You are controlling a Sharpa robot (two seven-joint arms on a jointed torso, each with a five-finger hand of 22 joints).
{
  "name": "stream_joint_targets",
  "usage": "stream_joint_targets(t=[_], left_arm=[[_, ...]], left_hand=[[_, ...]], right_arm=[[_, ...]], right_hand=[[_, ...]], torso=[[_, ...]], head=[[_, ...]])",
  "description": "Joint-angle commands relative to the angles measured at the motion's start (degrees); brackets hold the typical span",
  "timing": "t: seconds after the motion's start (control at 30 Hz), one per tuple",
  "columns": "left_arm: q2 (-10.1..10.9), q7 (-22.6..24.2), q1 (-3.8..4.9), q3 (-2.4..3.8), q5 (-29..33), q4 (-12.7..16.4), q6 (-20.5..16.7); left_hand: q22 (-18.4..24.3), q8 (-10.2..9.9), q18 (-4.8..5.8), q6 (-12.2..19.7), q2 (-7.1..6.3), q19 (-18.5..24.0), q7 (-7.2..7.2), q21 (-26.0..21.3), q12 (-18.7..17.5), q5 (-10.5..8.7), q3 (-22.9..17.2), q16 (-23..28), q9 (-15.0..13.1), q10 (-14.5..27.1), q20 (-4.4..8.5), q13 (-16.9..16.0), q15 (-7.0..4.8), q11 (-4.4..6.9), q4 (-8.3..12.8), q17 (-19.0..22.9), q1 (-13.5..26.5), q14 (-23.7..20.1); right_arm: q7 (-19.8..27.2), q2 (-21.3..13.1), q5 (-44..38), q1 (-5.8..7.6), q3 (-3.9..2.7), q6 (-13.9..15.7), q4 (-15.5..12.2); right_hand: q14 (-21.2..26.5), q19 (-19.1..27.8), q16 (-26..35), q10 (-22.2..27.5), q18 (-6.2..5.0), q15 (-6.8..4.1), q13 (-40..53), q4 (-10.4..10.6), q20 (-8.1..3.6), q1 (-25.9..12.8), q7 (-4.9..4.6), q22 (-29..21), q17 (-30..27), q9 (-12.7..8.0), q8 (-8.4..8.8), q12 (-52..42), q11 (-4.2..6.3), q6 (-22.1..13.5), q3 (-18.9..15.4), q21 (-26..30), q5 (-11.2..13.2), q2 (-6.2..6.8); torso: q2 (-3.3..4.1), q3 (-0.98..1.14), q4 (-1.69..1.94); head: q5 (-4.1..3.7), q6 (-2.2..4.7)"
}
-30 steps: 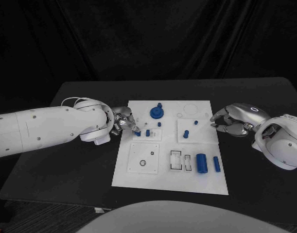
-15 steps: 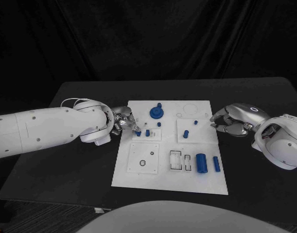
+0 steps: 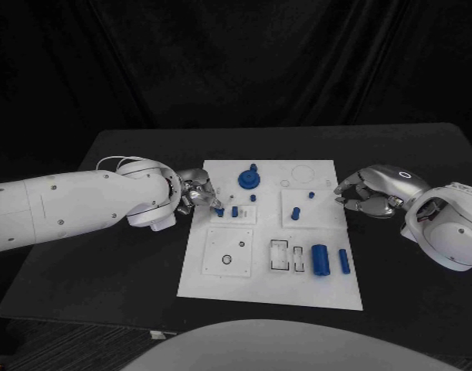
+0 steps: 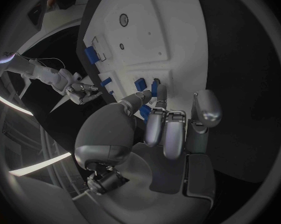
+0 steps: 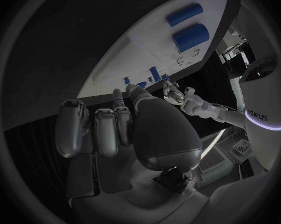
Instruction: Assemble the parts on the task board
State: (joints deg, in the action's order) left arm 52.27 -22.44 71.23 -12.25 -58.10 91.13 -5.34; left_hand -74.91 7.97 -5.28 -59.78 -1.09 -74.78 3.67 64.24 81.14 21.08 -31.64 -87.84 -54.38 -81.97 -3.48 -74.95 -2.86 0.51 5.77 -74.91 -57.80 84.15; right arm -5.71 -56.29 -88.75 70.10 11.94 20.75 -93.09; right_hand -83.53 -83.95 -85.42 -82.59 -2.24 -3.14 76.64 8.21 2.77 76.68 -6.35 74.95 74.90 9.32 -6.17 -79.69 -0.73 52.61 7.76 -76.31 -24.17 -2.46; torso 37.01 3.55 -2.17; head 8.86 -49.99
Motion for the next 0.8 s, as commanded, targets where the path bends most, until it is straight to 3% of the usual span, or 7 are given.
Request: stream_joint_targets(t=[0.03, 0.3, 0.8], left_arm=[[0.06, 0.52, -0.07, 0.03, -0.04, 0.03, 0.14], [0.2, 0.34, -0.1, 0.03, -0.13, -0.1, 0.49], [0.37, 0.06, -0.5, 0.03, -0.25, 0.09, 1.84]], left_hand=[[-7.21, -0.12, -0.65, -0.11, 0.48, -0.31, -0.38, 0.1, -0.13, 0.4, -0.35, 0.26, -0.04, 0.4, 0.02, -5.56, -0.15, 0.04, 0.06, -9.47, -0.22, 1.73], [-7.19, -0.12, -0.67, -0.12, 0.47, -0.28, -0.38, 0.03, -0.19, 0.42, -0.35, 0.29, -0.04, 0.45, 0.02, -5.49, -0.15, 0.04, 0.06, -9.39, -0.23, 1.67], [-7.07, -0.11, -0.76, -0.11, 0.43, -0.05, -0.36, -0.39, -0.6, 0.44, -0.35, 0.54, -0.02, 0.84, 0.02, -5.07, -0.15, 0.03, 0.02, -8.82, -0.25, 1.26]], right_arm=[[-0.96, -0.08, -0.1, -0.16, -0.03, 0.46, -0.08], [-0.91, 0.05, -0.1, -0.19, -0.03, 0.49, -0.02], [-0.97, -0.02, -0.09, -0.22, -0.03, 0.47, -0.03]], right_hand=[[-4.22, -0.13, 0.28, 0.42, -1.04, -0.04, -1.01, -0.06, 0.32, 0.18, 0.02, 10.68, 4.07, -0.06, 0.18, 0.19, 0.09, -0.03, 0.38, 0.31, -0.3, 0.42], [-4.22, -0.13, 0.28, 0.42, -1.04, -0.04, -1.01, -0.06, 0.32, 0.18, 0.02, 10.68, 4.07, -0.06, 0.18, 0.19, 0.09, -0.03, 0.38, 0.31, -0.3, 0.42], [-4.22, -0.13, 0.28, 0.42, -1.04, -0.04, -1.01, -0.06, 0.32, 0.18, 0.02, 10.68, 4.07, -0.06, 0.18, 0.19, 0.09, -0.03, 0.38, 0.31, -0.3, 0.42]], torso=[[-0.06, 0.02, 0.02], [-0.04, -0.01, -0.13], [-0.08, 0.03, -0.02]], head=[[0.1, -0.01], [0.45, -0.01], [0.52, -0.01]])
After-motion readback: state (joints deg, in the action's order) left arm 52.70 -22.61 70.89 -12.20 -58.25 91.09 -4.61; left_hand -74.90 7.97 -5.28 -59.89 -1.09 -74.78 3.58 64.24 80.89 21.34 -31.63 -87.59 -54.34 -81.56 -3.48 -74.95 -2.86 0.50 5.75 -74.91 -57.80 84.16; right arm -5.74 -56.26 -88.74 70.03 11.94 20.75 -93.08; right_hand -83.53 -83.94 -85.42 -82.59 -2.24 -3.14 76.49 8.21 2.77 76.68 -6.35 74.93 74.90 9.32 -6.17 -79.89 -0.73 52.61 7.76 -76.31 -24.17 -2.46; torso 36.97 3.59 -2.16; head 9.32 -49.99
